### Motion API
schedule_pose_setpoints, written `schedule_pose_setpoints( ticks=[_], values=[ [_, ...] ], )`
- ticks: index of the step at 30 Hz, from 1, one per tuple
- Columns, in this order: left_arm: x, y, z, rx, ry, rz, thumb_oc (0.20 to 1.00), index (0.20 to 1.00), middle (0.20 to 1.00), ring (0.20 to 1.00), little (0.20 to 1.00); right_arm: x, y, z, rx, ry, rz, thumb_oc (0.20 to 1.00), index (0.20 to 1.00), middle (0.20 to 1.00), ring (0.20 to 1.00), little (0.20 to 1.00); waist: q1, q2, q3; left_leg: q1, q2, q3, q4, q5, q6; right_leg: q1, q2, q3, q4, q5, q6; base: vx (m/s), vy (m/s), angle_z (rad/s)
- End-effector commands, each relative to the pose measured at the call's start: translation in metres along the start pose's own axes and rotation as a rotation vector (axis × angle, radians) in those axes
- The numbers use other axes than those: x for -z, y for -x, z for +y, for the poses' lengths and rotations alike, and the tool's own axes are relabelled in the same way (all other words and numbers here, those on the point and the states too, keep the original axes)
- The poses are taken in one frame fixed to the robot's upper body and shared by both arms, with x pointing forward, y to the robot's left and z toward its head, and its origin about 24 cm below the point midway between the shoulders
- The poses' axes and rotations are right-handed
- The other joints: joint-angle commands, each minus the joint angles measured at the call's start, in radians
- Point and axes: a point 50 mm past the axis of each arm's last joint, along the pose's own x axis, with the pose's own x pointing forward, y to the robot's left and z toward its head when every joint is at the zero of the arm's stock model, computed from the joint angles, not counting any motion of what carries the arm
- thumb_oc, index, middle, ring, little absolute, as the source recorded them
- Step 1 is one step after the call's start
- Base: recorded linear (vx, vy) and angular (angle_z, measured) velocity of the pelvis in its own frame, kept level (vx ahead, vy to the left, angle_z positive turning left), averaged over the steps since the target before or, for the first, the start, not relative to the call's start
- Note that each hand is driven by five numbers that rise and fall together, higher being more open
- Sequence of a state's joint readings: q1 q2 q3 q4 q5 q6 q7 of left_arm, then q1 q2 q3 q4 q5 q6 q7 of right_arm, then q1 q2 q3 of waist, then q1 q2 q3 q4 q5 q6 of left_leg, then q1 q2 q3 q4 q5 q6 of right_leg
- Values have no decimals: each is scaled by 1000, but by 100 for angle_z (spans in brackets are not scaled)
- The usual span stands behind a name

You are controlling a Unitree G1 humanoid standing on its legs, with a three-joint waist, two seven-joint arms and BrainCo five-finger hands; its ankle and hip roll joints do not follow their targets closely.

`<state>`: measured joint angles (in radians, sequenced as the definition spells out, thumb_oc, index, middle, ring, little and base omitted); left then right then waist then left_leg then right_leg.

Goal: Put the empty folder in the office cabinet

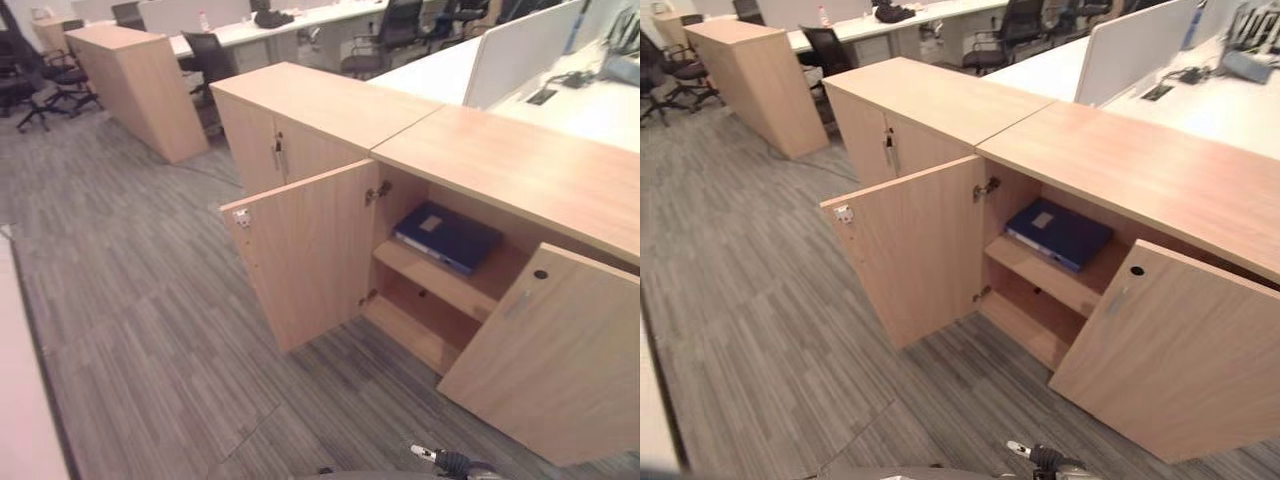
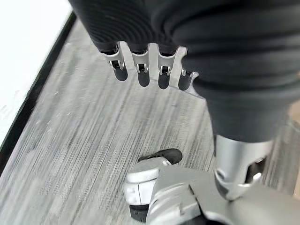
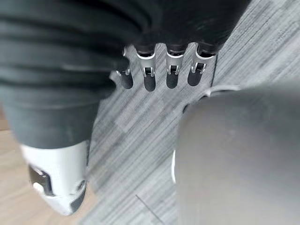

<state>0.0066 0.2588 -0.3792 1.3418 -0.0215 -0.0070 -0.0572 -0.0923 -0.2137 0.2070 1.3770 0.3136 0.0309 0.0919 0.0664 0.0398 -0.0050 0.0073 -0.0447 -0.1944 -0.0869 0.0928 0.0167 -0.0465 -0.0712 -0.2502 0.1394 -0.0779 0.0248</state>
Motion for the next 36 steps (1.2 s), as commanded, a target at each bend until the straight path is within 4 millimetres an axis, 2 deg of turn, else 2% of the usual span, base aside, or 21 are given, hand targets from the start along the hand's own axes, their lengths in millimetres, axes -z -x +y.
schedule_pose_setpoints(
  ticks=[1, 2, 3, 4, 5, 8, 9, 11, 14, 15, 17, 18, 22, 27, 28, 29, 32, 33, 34, 35, 36],
  values=[
    [-37, -2, -13, 27, 118, -125, 1000, 1000, 1000, 1000, 1000, 5, -1, 13, -19, 44, 8, 1000, 1000, 1000, 1000, 1000, 0, -41, 15, -32, -12, 16, 5, -64, -42, 97, -3, -42, -156, -9, 57, -77, -285, 53],
    [-54, -2, -6, -1, 172, -188, 1000, 1000, 1000, 1000, 1000, 4, -1, 11, -6, 41, -3, 1000, 1000, 1000, 1000, 1000, 3, -57, 44, -84, -2, 32, 92, -79, -63, 117, 2, -63, -185, -12, 47, -206, -283, 61],
    [-79, 1, 0, -24, 209, -273, 1000, 1000, 1000, 1000, 1000, 0, -1, 4, 24, 38, -14, 1000, 1000, 1000, 1000, 1000, -3, -64, 74, -171, 50, 166, 185, -76, -81, 127, -3, -98, -206, -12, 44, -201, -202, 73],
    [-79, 1, 0, -24, 209, -273, 1000, 1000, 1000, 1000, 1000, 0, -1, 4, 24, 38, -14, 1000, 1000, 1000, 1000, 1000, -4, -64, 71, -175, 50, 165, 185, -75, -81, 124, -3, -99, -206, -11, 44, -191, -64, 80],
    [-107, 21, 43, -84, 258, -488, 1000, 1000, 1000, 1000, 1000, 1, 2, -18, 89, -8, -10, 1000, 1000, 1000, 1000, 1000, 6, -47, 81, -180, 136, 300, 194, -64, -73, 135, -7, -116, -221, -1, 44, -25, -6, 73],
    [-136, 55, 53, -71, 225, -730, 1000, 1000, 1000, 1000, 1000, -2, 4, -30, 116, -32, -11, 1000, 1000, 1000, 1000, 1000, 17, -30, 68, -154, 176, 259, 142, -37, -92, 150, -10, -101, -226, -4, 45, 48, 17, 35],
    [-135, 55, 53, -71, 225, -729, 1000, 1000, 1000, 1000, 1000, -2, 4, -30, 115, -31, -10, 1000, 1000, 1000, 1000, 1000, 16, -31, 67, -153, 177, 259, 140, -36, -92, 151, -10, -101, -226, -5, 44, 63, 57, 8],
    [-134, 65, 67, -116, 247, -777, 1000, 1000, 1000, 1000, 1000, 4, 6, -35, 126, -30, 13, 1000, 1000, 1000, 1000, 1000, 15, -18, 60, -138, 219, 232, 88, 8, -113, 154, -18, -95, -224, -14, 45, 65, 88, -11],
    [-134, 76, 93, -223, 312, -814, 1000, 1000, 1000, 1000, 1000, 14, 8, -45, 147, -55, 35, 1000, 1000, 1000, 1000, 1000, 6, 3, 48, -103, 276, 193, 8, 55, -138, 163, -26, -81, -225, -27, 53, 116, 171, -14],
    [-135, 84, 108, -279, 360, -851, 1000, 1000, 1000, 1000, 1000, 20, 11, -54, 168, -75, 40, 1000, 1000, 1000, 1000, 1000, -6, 25, 35, -96, 295, 155, 0, 60, -160, 169, -32, -70, -225, -32, 62, 126, 203, -24],
    [-140, 88, 116, -304, 374, -870, 1000, 1000, 1000, 1000, 1000, 24, 13, -59, 184, -86, 48, 1000, 1000, 1000, 1000, 1000, -15, 37, 27, -111, 295, 136, 0, 68, -172, 171, -43, -72, -225, -30, 68, 102, 236, -22],
    [-145, 94, 126, -336, 389, -896, 1000, 1000, 1000, 1000, 1000, 27, 15, -66, 204, -93, 59, 1000, 1000, 1000, 1000, 1000, -20, 46, 27, -121, 294, 128, 0, 74, -181, 178, -58, -75, -226, -27, 76, 112, 314, -15],
    [-162, 115, 147, -427, 379, -982, 1000, 1000, 1000, 1000, 1000, 41, 19, -72, 215, -142, 84, 1000, 1000, 1000, 1000, 1000, -37, 74, 2, -80, 242, 132, 0, -2, -172, 194, -129, -89, -222, 8, 122, 152, 393, 2],
    [-173, 135, 181, -564, 362, -1015, 1000, 1000, 1000, 1000, 1000, 43, 16, -62, 169, -232, 57, 1000, 1000, 1000, 1000, 1000, -54, 61, -26, -33, 95, 194, 0, -100, -98, 176, -294, -78, -220, 115, 197, 123, 458, 11],
    [-173, 135, 181, -565, 361, -1016, 1000, 1000, 1000, 1000, 1000, 43, 16, -61, 169, -233, 57, 1000, 1000, 1000, 1000, 1000, -50, 57, -26, -32, 90, 198, 0, -100, -95, 175, -300, -74, -221, 117, 200, 93, 515, -24],
    [-179, 142, 188, -593, 350, -1028, 1000, 1000, 1000, 1000, 1000, 41, 16, -62, 161, -226, 55, 1000, 1000, 1000, 1000, 1000, -49, 55, -35, -20, 33, 218, 0, -130, -62, 144, -350, -62, -218, 149, 214, 79, 480, -31],
    [-175, 142, 202, -629, 373, -987, 1000, 1000, 1000, 1000, 1000, 25, 15, -66, 170, -217, 8, 1000, 1000, 1000, 1000, 1000, -28, 65, -27, 1, -7, 272, 0, -164, -35, 96, -408, -135, -158, 174, 206, 66, 447, -59],
    [-180, 148, 209, -640, 361, -991, 1000, 1000, 1000, 1000, 1000, 22, 13, -60, 152, -228, -2, 1000, 1000, 1000, 1000, 1000, -30, 71, -9, 19, -11, 277, 0, -168, -25, 99, -398, -161, -70, 144, 188, 51, 222, -100],
    [-180, 148, 210, -641, 360, -992, 1000, 1000, 1000, 1000, 1000, 21, 13, -59, 151, -228, -2, 1000, 1000, 1000, 1000, 1000, -31, 70, -4, 23, -11, 277, 0, -169, -25, 98, -400, -159, -61, 137, 188, -49, 237, -74],
    [-186, 155, 213, -647, 349, -1014, 1000, 1000, 1000, 1000, 1000, 23, 11, -49, 123, -232, -2, 1000, 1000, 1000, 1000, 1000, -46, 73, 14, 26, -13, 292, 0, -146, -7, 81, -308, -128, 9, 66, 138, -61, 132, -3],
    [-186, 157, 215, -651, 344, -1011, 1000, 1000, 1000, 1000, 1000, 23, 11, -48, 120, -234, 1, 1000, 1000, 1000, 1000, 1000, -46, 71, 17, 26, -13, 295, 0, -143, -6, 66, -267, -129, 33, 38, 122, 28, 109, 10]
  ],
)
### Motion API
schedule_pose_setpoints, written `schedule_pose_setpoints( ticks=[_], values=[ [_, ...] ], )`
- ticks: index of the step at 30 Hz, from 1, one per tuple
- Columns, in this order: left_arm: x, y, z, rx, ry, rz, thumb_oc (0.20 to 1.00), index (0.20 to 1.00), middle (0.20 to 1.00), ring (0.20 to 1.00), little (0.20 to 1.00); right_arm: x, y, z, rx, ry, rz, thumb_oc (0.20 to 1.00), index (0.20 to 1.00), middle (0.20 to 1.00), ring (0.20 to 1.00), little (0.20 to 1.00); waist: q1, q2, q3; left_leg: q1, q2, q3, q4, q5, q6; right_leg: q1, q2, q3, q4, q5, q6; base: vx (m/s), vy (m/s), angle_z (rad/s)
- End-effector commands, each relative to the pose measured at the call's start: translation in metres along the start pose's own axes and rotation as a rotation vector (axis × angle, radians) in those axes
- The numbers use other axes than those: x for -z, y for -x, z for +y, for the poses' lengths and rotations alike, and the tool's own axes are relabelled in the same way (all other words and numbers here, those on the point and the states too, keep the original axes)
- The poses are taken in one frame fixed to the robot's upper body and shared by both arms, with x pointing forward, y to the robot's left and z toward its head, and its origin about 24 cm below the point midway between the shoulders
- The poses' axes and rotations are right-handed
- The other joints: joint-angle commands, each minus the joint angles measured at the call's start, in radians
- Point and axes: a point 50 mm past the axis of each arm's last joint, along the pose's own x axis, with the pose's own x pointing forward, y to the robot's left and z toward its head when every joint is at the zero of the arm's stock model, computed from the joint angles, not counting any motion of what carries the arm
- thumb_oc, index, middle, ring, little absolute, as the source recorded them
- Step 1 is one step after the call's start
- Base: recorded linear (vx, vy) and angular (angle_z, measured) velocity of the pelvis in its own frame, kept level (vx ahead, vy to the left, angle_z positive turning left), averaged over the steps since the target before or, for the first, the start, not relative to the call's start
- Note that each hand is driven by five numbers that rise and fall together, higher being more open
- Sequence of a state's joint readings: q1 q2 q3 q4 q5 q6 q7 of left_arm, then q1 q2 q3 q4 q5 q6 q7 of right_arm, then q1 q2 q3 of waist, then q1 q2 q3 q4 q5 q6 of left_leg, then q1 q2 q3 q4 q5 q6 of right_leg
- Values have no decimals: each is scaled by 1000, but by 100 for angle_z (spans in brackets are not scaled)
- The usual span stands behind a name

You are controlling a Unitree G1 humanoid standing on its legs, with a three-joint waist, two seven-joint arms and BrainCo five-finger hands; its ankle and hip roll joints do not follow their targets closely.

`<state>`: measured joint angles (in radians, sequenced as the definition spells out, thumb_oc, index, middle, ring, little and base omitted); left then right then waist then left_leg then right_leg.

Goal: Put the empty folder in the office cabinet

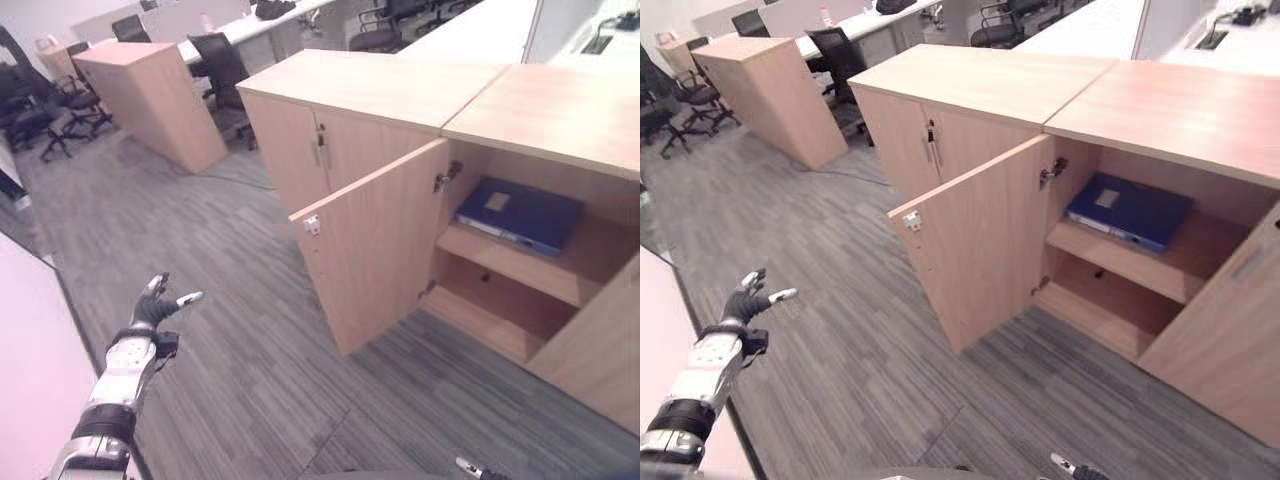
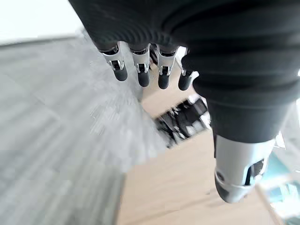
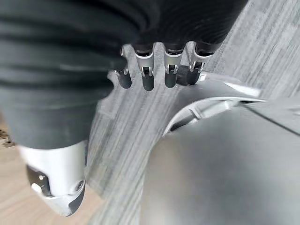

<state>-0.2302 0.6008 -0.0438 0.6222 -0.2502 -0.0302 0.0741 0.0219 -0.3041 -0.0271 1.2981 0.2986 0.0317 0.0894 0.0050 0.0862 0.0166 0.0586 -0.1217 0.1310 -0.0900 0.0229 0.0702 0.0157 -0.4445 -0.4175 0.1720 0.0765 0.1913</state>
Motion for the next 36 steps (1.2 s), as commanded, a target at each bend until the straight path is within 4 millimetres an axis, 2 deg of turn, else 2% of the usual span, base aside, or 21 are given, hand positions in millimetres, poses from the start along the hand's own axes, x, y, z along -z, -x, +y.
schedule_pose_setpoints(
  ticks=[1, 2, 3, 4, 6, 8, 9, 10, 11, 12, 13, 14, 15, 17, 19, 22, 25, 29, 30, 34, 36],
  values=[
    [-14, -1, 35, -107, -2, -54, 1000, 1000, 1000, 1000, 1000, 4, -1, 5, -16, -31, 31, 1000, 1000, 1000, 1000, 1000, 14, 15, -1, -12, 60, -29, 3, -84, -62, -6, 183, 38, 12, -179, -60, 96, -46, 3],
    [-13, 0, 38, -112, -15, -50, 1000, 1000, 1000, 1000, 1000, 5, -1, 5, -13, -31, 36, 1000, 1000, 1000, 1000, 1000, 19, 6, 2, -8, 58, -24, 3, -84, -65, 3, 206, 26, -8, -189, -67, 99, -56, -6],
    [-13, 0, 39, -112, -16, -49, 1000, 1000, 1000, 1000, 1000, 5, -1, 6, -14, -30, 37, 1000, 1000, 1000, 1000, 1000, 18, 5, 5, -4, 59, -24, 3, -85, -66, 8, 207, 25, -10, -190, -68, -42, -49, -7],
    [-13, -1, 40, -113, -19, -43, 1000, 1000, 1000, 1000, 1000, 5, -1, 6, -12, -16, 39, 1000, 1000, 1000, 1000, 1000, 14, 1, 12, -8, 64, -18, 3, -59, -65, -3, 247, 40, -29, -183, -86, -51, -25, -17],
    [-11, 0, 41, -117, -11, -38, 1000, 1000, 1000, 1000, 1000, 6, -1, 7, -13, -9, 45, 1000, 1000, 1000, 1000, 1000, 17, -6, 13, -1, 71, -8, 3, -60, -68, 0, 265, 58, -46, -176, -90, 12, -65, -12],
    [-3, 4, 44, -119, 7, -15, 1000, 1000, 1000, 1000, 1000, 6, -1, 8, -15, 3, 48, 1000, 1000, 1000, 1000, 1000, 23, -16, 3, 5, 82, 13, 3, -66, -76, 25, 280, 37, -99, -161, -86, 79, -152, -12],
    [-1, 5, 47, -132, 13, -8, 1000, 1000, 1000, 1000, 1000, 2, -2, 12, -22, 8, 34, 1000, 1000, 1000, 1000, 1000, 24, -33, 3, 13, 108, 19, 26, -61, -86, 44, 319, 64, -148, -160, -95, -30, -314, -33],
    [-8, 2, 47, -137, 41, -27, 1000, 1000, 1000, 1000, 1000, -9, -3, 15, -21, 15, 1, 1000, 1000, 1000, 1000, 1000, 38, -69, 53, -129, 152, 19, 263, -108, -118, 53, 318, 79, -164, -160, -104, -52, -278, -25],
    [-8, 2, 47, -138, 42, -28, 1000, 1000, 1000, 1000, 1000, -9, -3, 16, -21, 15, 0, 1000, 1000, 1000, 1000, 1000, 38, -68, 51, -139, 155, 18, 277, -114, -118, 49, 320, 79, -164, -160, -105, -110, -196, -11],
    [-10, 2, 45, -135, 45, -39, 1000, 1000, 1000, 1000, 1000, -9, -3, 15, -19, 57, 10, 1000, 1000, 1000, 1000, 1000, 50, -82, 54, -166, 194, 5, 294, -110, -126, 69, 333, 83, -204, -156, -105, -15, -45, -11],
    [-10, 2, 45, -135, 45, -39, 1000, 1000, 1000, 1000, 1000, -9, -3, 15, -20, 58, 10, 1000, 1000, 1000, 1000, 1000, 50, -80, 56, -167, 197, 5, 299, -114, -127, 72, 336, 83, -208, -155, -106, -56, -21, -37],
    [-9, 3, 46, -138, 47, -36, 1000, 1000, 1000, 1000, 1000, -12, -3, 14, -16, 57, 2, 1000, 1000, 1000, 1000, 1000, 56, -85, 49, -173, 216, 7, 259, -76, -120, 67, 337, 83, -227, -137, -103, 0, 71, -44],
    [-1, 3, 52, -157, 30, 3, 1000, 1000, 1000, 1000, 1000, -18, -3, 14, -22, 38, -23, 1000, 1000, 1000, 1000, 1000, 67, -89, 39, -181, 219, -32, 191, -32, -123, 63, 339, 101, -235, -133, -98, -1, 75, -37],
    [0, 2, 54, -164, 24, 15, 1000, 1000, 1000, 1000, 1000, -21, -3, 14, -33, 21, -37, 1000, 1000, 1000, 1000, 1000, 61, -84, 27, -153, 218, -45, 144, -27, -127, 65, 341, 105, -244, -130, -92, 77, 86, -28],
    [-2, -1, 46, -138, 13, 8, 1000, 1000, 1000, 1000, 1000, -13, -2, 10, -19, 12, -20, 1000, 1000, 1000, 1000, 1000, 46, -73, 4, -113, 220, -39, 63, -4, -136, 73, 340, 90, -256, -129, -86, 123, 137, -27],
    [-5, -3, 39, -97, -15, -3, 1000, 1000, 1000, 1000, 1000, 4, 0, -3, 8, 3, 41, 1000, 1000, 1000, 1000, 1000, 30, -56, -35, -49, 189, -35, 9, -21, -131, 96, 311, 91, -259, -125, -69, 162, 212, 9],
    [-9, -5, 38, -78, -30, -8, 1000, 1000, 1000, 1000, 1000, 9, 1, -4, 0, 13, 62, 1000, 1000, 1000, 1000, 1000, 21, -49, -44, -23, 165, -21, 3, -40, -118, 101, 281, 101, -259, -110, -53, 79, 183, -9],
    [-13, -12, 32, -53, -55, 0, 1000, 1000, 1000, 1000, 1000, 8, 0, -1, -17, 29, 60, 1000, 1000, 1000, 1000, 1000, 15, -45, -49, -10, 142, -4, 3, -62, -101, 101, 256, 119, -259, -93, -35, 53, 173, -6],
    [-22, -21, 27, -36, -70, 1, 1000, 1000, 1000, 1000, 1000, 6, 0, 0, -22, 36, 56, 1000, 1000, 1000, 1000, 1000, 3, -43, -51, -3, 125, 5, 3, -74, -87, 95, 236, 126, -254, -77, -21, 26, 138, -23],
    [-41, -38, 19, -13, -85, 13, 1000, 1000, 1000, 1000, 1000, -5, -1, 1, -22, 48, 28, 1000, 1000, 1000, 1000, 1000, -12, -46, -52, 3, 103, 24, 3, -88, -66, 72, 211, 141, -249, -48, 4, 9, 152, -20],
    [-46, -40, 18, -10, -88, 8, 1000, 1000, 1000, 1000, 1000, -6, -1, 1, -22, 50, 25, 1000, 1000, 1000, 1000, 1000, -12, -47, -52, 2, 100, 28, 3, -90, -64, 67, 208, 143, -248, -43, 7, -14, 57, -17]
  ],
)
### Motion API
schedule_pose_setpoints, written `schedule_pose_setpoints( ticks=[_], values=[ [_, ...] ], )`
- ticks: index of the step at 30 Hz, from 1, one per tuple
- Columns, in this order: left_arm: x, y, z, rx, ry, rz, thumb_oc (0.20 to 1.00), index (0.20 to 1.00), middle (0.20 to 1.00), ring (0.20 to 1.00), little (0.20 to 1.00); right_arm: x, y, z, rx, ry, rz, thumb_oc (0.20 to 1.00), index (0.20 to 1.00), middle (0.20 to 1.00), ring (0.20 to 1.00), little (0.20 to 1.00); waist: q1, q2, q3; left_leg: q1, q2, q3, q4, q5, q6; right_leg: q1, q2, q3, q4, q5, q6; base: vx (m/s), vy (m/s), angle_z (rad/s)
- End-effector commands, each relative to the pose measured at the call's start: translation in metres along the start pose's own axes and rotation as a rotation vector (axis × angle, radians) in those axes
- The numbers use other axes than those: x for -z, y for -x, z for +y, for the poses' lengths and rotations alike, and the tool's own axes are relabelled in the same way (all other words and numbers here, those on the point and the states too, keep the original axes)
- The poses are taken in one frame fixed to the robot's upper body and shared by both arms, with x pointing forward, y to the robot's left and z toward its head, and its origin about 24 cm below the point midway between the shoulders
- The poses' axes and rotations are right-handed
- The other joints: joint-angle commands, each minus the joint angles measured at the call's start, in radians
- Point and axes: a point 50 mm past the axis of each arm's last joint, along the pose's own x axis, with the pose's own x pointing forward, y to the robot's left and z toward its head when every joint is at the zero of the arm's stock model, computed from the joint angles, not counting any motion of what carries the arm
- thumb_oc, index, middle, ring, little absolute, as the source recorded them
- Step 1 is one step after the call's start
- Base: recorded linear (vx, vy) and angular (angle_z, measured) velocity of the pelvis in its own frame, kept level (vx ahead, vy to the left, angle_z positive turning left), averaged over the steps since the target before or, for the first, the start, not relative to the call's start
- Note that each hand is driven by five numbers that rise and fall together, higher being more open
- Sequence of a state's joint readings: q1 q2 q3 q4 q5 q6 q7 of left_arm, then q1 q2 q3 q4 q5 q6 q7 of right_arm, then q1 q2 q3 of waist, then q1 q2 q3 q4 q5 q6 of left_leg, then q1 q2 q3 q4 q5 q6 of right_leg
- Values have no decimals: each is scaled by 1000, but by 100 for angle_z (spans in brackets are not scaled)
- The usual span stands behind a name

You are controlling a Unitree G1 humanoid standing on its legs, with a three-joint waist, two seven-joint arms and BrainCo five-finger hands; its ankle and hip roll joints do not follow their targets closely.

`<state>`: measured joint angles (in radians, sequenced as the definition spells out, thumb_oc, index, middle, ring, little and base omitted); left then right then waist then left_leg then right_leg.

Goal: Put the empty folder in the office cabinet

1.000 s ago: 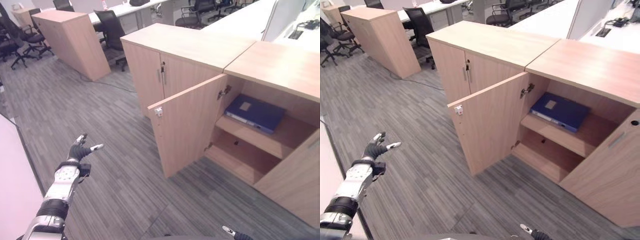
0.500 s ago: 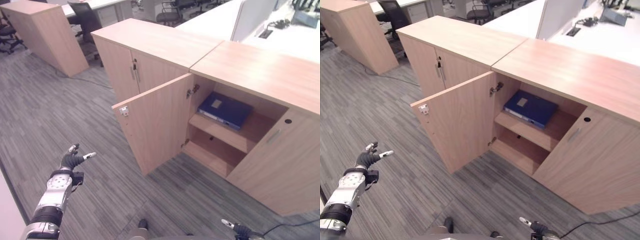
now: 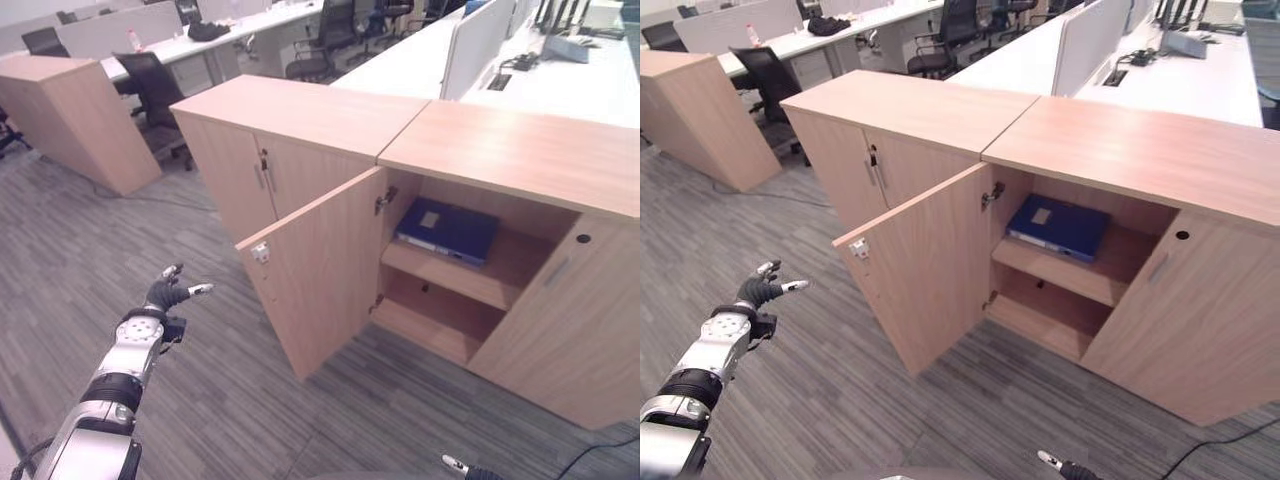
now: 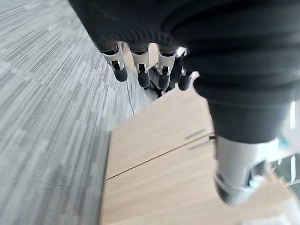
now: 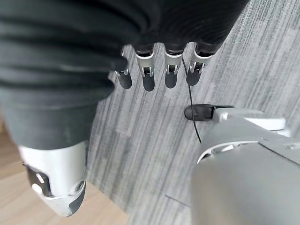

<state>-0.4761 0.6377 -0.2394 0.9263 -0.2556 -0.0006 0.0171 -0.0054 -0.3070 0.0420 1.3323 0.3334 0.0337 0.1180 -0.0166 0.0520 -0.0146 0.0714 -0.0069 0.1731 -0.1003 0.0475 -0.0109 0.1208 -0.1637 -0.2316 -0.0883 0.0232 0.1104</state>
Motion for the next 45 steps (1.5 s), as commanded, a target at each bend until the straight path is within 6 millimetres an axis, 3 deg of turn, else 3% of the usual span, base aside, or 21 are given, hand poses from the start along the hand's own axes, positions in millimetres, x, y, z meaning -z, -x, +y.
schedule_pose_setpoints(
  ticks=[1, 2, 4, 10, 13, 25, 29, 31, 35, 37, 40, 42, 43, 45],
  values=[
    [-40, -10, 24, -74, 37, -99, 1000, 1000, 1000, 1000, 1000, -5, 0, -4, 15, 25, 7, 1000, 1000, 1000, 1000, 1000, 3, -15, -22, -10, -20, -7, 13, -117, 22, -45, -79, -40, 12, 19, 95, -9, 33, -18],
    [-41, -10, 24, -73, 37, -99, 1000, 1000, 1000, 1000, 1000, -5, 0, -4, 15, 24, 7, 1000, 1000, 1000, 1000, 1000, 5, -16, -22, -10, -20, -6, 13, -117, 22, -45, -79, -40, 12, 19, 95, -15, 51, -17],
    [-60, -15, 8, -23, 54, -142, 1000, 1000, 1000, 1000, 1000, -6, 0, -3, 17, 25, 9, 1000, 1000, 1000, 1000, 1000, -3, -20, -22, -8, -27, 4, 13, -121, 29, -53, -89, -42, 11, 35, 104, -11, 39, -12],
    [-77, -19, -20, 58, 92, -174, 1000, 1000, 1000, 1000, 1000, -6, -1, -1, 13, 26, 12, 1000, 1000, 1000, 1000, 1000, -17, -23, -24, -5, -32, 14, 13, -126, 33, -57, -96, -45, 7, 45, 111, 2, 11, -4],
    [-81, -22, -37, 94, 197, -150, 1000, 1000, 1000, 1000, 1000, -5, -1, 3, 7, 26, 16, 1000, 1000, 1000, 1000, 1000, -30, -26, -27, 1, -31, 25, 13, -129, 34, -60, -95, -47, 5, 50, 112, 2, -3, -1],
    [-68, -27, -21, 22, 372, -29, 1000, 1000, 1000, 1000, 1000, -2, -1, 5, 0, 34, 26, 1000, 1000, 1000, 1000, 1000, -72, -50, -37, 12, -12, 72, 13, -136, 29, -84, -75, -11, 1, 59, 108, 5, -11, -12],
    [-77, -27, -35, 54, 385, -65, 1000, 1000, 1000, 1000, 1000, 3, -1, 3, 10, 27, 41, 1000, 1000, 1000, 1000, 1000, -76, -59, -35, 13, -9, 73, 13, -136, 29, -85, -72, -8, 1, 59, 107, -8, -8, -7],
    [-97, -24, -65, 139, 371, -150, 1000, 1000, 1000, 1000, 1000, 6, -1, 5, 11, 19, 48, 1000, 1000, 1000, 1000, 1000, -77, -66, -31, 9, -8, 69, 13, -135, 29, -84, -70, -14, 1, 59, 106, 0, 0, 0],
    [-140, 2, -125, 378, 254, -375, 1000, 1000, 1000, 1000, 1000, 5, -2, 9, 7, -59, 33, 1000, 1000, 1000, 1000, 1000, -72, -69, -25, 1, -10, 57, 13, -133, 31, -82, -73, -25, 1, 58, 107, -19, 1, 8],
    [-151, 16, -143, 468, 232, -453, 1000, 1000, 1000, 1000, 1000, 3, -2, 13, 2, -116, 23, 1000, 1000, 1000, 1000, 1000, -70, -69, -22, -2, -11, 51, 13, -134, 32, -81, -75, -32, 1, 56, 108, -19, 4, 17],
    [-173, 56, -175, 678, 304, -615, 1000, 1000, 1000, 1000, 1000, -7, -4, 22, -22, -192, -13, 1000, 1000, 1000, 1000, 1000, -59, -69, -12, -7, -14, 37, 13, -137, 33, -79, -79, -49, 1, 52, 108, -16, -2, 12],
    [-178, 76, -187, 783, 326, -673, 1000, 1000, 1000, 1000, 1000, -11, -4, 26, -29, -194, -22, 1000, 1000, 1000, 1000, 1000, -54, -71, -8, -7, -14, 32, 13, -138, 33, -77, -81, -56, 1, 51, 109, 0, 0, 0],
    [-177, 96, -199, 899, 354, -700, 1000, 1000, 1000, 1000, 1000, -14, -5, 31, -42, -197, -24, 1000, 1000, 1000, 1000, 1000, -49, -70, -4, -8, -16, 27, 13, -141, 34, -75, -82, -60, 1, 49, 108, 0, 0, 0],
    [-173, 104, -205, 956, 362, -699, 1000, 1000, 1000, 1000, 1000, -13, -5, 33, -49, -199, -20, 1000, 1000, 1000, 1000, 1000, -47, -71, -3, -7, -16, 27, 13, -142, 35, -74, -82, -61, 1, 49, 108, 0, 0, 0]
  ],
)
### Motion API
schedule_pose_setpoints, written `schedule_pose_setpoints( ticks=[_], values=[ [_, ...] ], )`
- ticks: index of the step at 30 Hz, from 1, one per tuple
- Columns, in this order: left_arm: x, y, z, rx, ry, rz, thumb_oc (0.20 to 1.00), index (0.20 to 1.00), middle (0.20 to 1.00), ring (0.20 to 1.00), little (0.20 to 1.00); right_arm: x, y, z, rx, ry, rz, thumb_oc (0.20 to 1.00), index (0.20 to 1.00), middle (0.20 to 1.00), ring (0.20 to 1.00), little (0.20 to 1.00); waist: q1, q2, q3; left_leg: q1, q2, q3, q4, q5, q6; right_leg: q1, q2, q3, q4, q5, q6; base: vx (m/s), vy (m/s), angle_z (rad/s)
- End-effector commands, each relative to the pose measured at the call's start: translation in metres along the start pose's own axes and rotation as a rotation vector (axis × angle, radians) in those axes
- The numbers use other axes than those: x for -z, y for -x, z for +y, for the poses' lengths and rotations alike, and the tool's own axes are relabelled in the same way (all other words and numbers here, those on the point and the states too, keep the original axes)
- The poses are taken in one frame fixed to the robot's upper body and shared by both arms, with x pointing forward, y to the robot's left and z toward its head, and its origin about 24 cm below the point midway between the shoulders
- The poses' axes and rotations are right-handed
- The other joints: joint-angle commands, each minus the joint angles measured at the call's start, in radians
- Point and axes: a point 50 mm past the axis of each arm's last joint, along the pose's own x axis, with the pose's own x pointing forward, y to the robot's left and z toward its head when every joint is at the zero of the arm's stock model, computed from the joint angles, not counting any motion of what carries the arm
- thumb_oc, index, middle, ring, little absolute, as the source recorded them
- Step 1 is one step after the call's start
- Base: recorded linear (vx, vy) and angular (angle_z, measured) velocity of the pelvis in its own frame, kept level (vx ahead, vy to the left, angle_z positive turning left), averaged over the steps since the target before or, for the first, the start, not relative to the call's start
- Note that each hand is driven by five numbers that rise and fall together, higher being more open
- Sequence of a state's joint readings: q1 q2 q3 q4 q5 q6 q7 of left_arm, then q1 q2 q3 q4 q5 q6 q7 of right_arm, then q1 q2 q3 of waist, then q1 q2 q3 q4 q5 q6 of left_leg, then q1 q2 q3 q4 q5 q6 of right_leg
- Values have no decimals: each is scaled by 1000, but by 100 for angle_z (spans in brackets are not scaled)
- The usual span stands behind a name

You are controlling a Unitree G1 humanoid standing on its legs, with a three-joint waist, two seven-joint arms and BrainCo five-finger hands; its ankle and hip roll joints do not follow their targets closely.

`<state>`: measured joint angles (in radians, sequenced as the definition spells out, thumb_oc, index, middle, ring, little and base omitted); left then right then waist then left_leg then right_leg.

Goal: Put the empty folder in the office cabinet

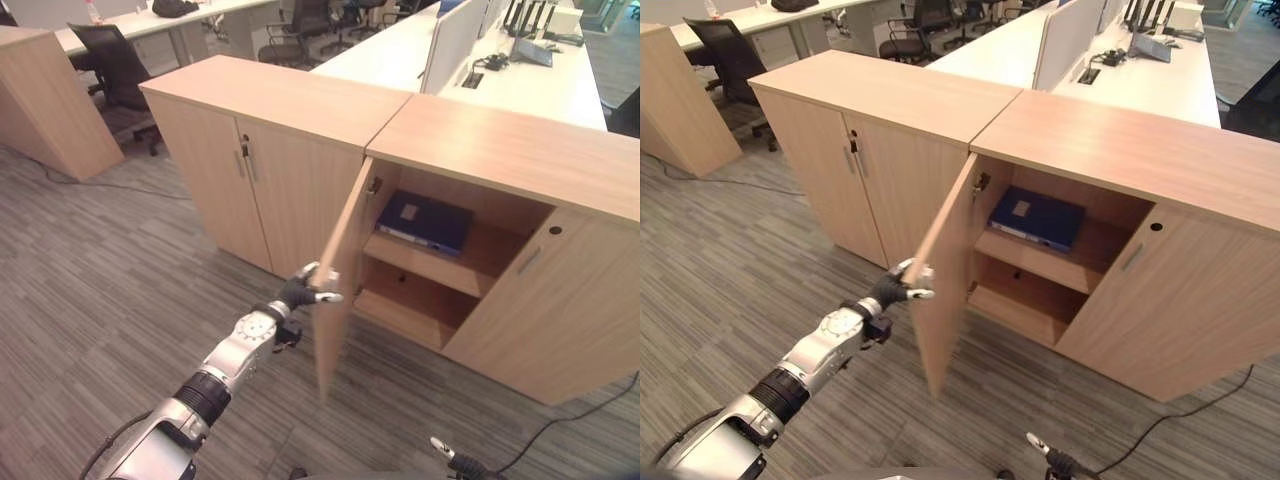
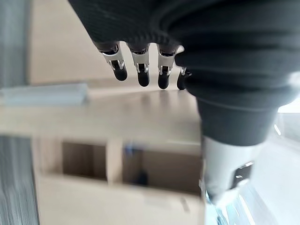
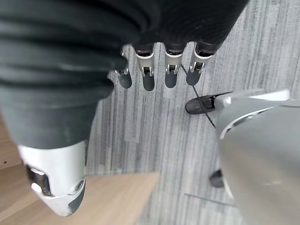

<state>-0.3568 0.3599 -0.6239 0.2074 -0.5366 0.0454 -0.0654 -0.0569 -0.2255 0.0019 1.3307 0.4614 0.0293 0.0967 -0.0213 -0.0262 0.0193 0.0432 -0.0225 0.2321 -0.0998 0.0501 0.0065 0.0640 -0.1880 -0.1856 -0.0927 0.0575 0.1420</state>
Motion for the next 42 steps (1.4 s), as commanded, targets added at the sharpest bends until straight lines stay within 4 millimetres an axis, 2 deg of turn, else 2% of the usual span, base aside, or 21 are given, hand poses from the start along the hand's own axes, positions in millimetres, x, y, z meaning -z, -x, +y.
schedule_pose_setpoints(
  ticks=[1, 3, 6, 7, 11, 13, 16, 18, 21, 22, 24, 26, 27, 28, 31, 33, 36, 37, 39, 40, 42],
  values=[
    [-58, -29, -32, 247, 51, -233, 1000, 1000, 1000, 1000, 1000, 2, -1, 2, 13, -16, 34, 1000, 1000, 1000, 1000, 1000, -38, 8, -31, 22, -2, -35, 12, -145, 18, -14, -58, -110, 5, 14, 75, 0, 0, 0],
    [-30, -20, -55, 382, 80, -123, 1000, 1000, 1000, 1000, 1000, 5, -1, 8, -8, 15, 59, 1000, 1000, 1000, 1000, 1000, -36, 7, -24, 22, -2, -39, 12, -147, 19, -11, -57, -111, 5, 12, 73, 0, 0, 0],
    [6, -5, -54, 362, 168, -2, 1000, 1000, 1000, 1000, 1000, 6, -2, 13, -19, 37, 71, 1000, 1000, 1000, 1000, 1000, -31, 7, -14, 19, 0, -41, 12, -147, 20, -13, -55, -107, 5, 13, 69, -32, -1, -4],
    [20, 4, -46, 313, 239, 30, 1000, 1000, 1000, 1000, 1000, 6, -2, 14, -23, 49, 75, 1000, 1000, 1000, 1000, 1000, -29, 8, -14, 18, 1, -40, 12, -145, 21, -17, -53, -102, 5, 14, 66, 0, 0, 0],
    [51, 25, -17, 148, 263, 112, 1000, 1000, 1000, 1000, 1000, 9, -2, 13, -23, 57, 83, 1000, 1000, 1000, 1000, 1000, -22, 7, -13, 16, 2, -37, 12, -143, 20, -20, -52, -97, 5, 17, 64, -13, 5, -4],
    [57, 31, -10, 112, 251, 131, 1000, 1000, 1000, 1000, 1000, 10, -1, 12, -23, 61, 85, 1000, 1000, 1000, 1000, 1000, -21, 7, -16, 15, 2, -35, 12, -142, 20, -21, -52, -97, 5, 17, 64, 0, 0, 0],
    [88, 71, 26, -66, 203, 243, 1000, 1000, 1000, 1000, 1000, 15, 0, 3, -14, 52, 89, 1000, 1000, 1000, 1000, 1000, -9, 11, -22, 16, 0, -34, 12, -144, 21, -21, -55, -99, 5, 20, 65, 2, 9, -1],
    [110, 92, 35, -152, 208, 329, 1000, 1000, 1000, 1000, 1000, 18, 1, -2, -6, 51, 95, 1000, 1000, 1000, 1000, 1000, -5, 14, -23, 16, -4, -36, 12, -143, 23, -18, -57, -102, 5, 21, 66, 13, 29, 1],
    [131, 105, 34, -217, 203, 414, 1000, 1000, 1000, 1000, 1000, 17, 1, -3, -5, 34, 86, 1000, 1000, 1000, 1000, 1000, -1, 18, -11, 17, -6, -38, 12, -143, 30, -29, -67, -109, 42, 20, 68, -21, 3, 0],
    [149, 113, 30, -240, 229, 490, 1000, 1000, 1000, 1000, 1000, 11, 0, 0, -13, 34, 70, 1000, 1000, 1000, 1000, 1000, 3, 28, 13, 19, 2, -25, 12, -144, 33, -58, -74, -131, 97, 15, 67, -27, -2, -4],
    [166, 121, 27, -273, 228, 573, 1000, 1000, 1000, 1000, 1000, 7, -1, 6, -29, 48, 57, 1000, 1000, 1000, 1000, 1000, 14, 34, 27, 19, 14, -1, 12, -140, 28, -73, -80, -191, 127, 11, 58, -31, -53, -27],
    [186, 128, 20, -316, 252, 665, 1000, 1000, 1000, 1000, 1000, 11, -1, 11, -35, 66, 68, 1000, 1000, 1000, 1000, 1000, 2, 33, 29, 33, 37, 2, 12, -146, 12, -64, -53, -182, 129, -31, 50, 95, -236, -95],
    [219, 156, 11, -440, 338, 849, 1000, 1000, 1000, 1000, 1000, 27, 1, 5, -6, 64, 116, 1000, 1000, 1000, 1000, 1000, -6, 17, 4, 40, 63, 14, 12, -133, -16, -31, -1, -174, 65, -47, 17, 151, -368, -51],
    [226, 166, 8, -483, 375, 899, 1000, 1000, 1000, 1000, 1000, 31, 2, 3, 0, 57, 126, 1000, 1000, 1000, 1000, 1000, -7, 13, -3, 44, 75, 16, 12, -128, -26, -22, 15, -173, 46, -48, 10, 161, -356, 6],
    [241, 189, -3, -534, 344, 1055, 1000, 1000, 1000, 1000, 1000, 30, 1, 7, -3, 66, 111, 1000, 1000, 1000, 1000, 1000, -19, 6, -24, 59, 119, 35, 12, -119, -57, -8, 67, -150, 7, -61, -12, 105, -213, -22],
    [242, 191, -4, -544, 350, 1057, 1000, 1000, 1000, 1000, 1000, 28, 1, 8, -3, 74, 103, 1000, 1000, 1000, 1000, 1000, -20, 6, -27, 64, 134, 42, 12, -117, -66, -7, 80, -144, 5, -68, -17, 71, -197, -29],
    [243, 199, 0, -588, 296, 1060, 1000, 1000, 1000, 1000, 1000, 21, 0, 9, -4, 109, 69, 1000, 1000, 1000, 1000, 1000, -16, 1, -30, 86, 195, 61, 23, -105, -99, 1, 137, -115, 5, -101, -45, 96, -315, -27],
    [241, 199, 2, -600, 276, 1043, 1000, 1000, 1000, 1000, 1000, 20, 0, 11, -6, 123, 60, 1000, 1000, 1000, 1000, 1000, -13, -5, -25, 77, 213, 62, 61, -116, -105, 4, 149, -108, 5, -108, -56, 43, -343, -32],
    [237, 197, 10, -655, 260, 988, 1000, 1000, 1000, 1000, 1000, 16, -1, 15, -8, 137, 32, 1000, 1000, 1000, 1000, 1000, 4, -27, 15, 1, 259, 41, 264, -152, -105, 20, 176, -90, 9, -123, -88, -30, -343, -18],
    [234, 192, 14, -692, 256, 953, 1000, 1000, 1000, 1000, 1000, 11, -2, 15, -3, 153, 15, 1000, 1000, 1000, 1000, 1000, 22, -33, 48, -61, 257, -20, 377, -130, -85, 21, 181, -80, 25, -131, -106, -78, -187, -24],
    [232, 186, 13, -712, 288, 920, 1000, 1000, 1000, 1000, 1000, 6, -2, 13, 13, 167, 4, 1000, 1000, 1000, 1000, 1000, 26, -38, 61, -142, 176, -115, 379, -109, -54, -4, 167, -82, 38, -126, -113, -124, -47, -43]
  ],
)
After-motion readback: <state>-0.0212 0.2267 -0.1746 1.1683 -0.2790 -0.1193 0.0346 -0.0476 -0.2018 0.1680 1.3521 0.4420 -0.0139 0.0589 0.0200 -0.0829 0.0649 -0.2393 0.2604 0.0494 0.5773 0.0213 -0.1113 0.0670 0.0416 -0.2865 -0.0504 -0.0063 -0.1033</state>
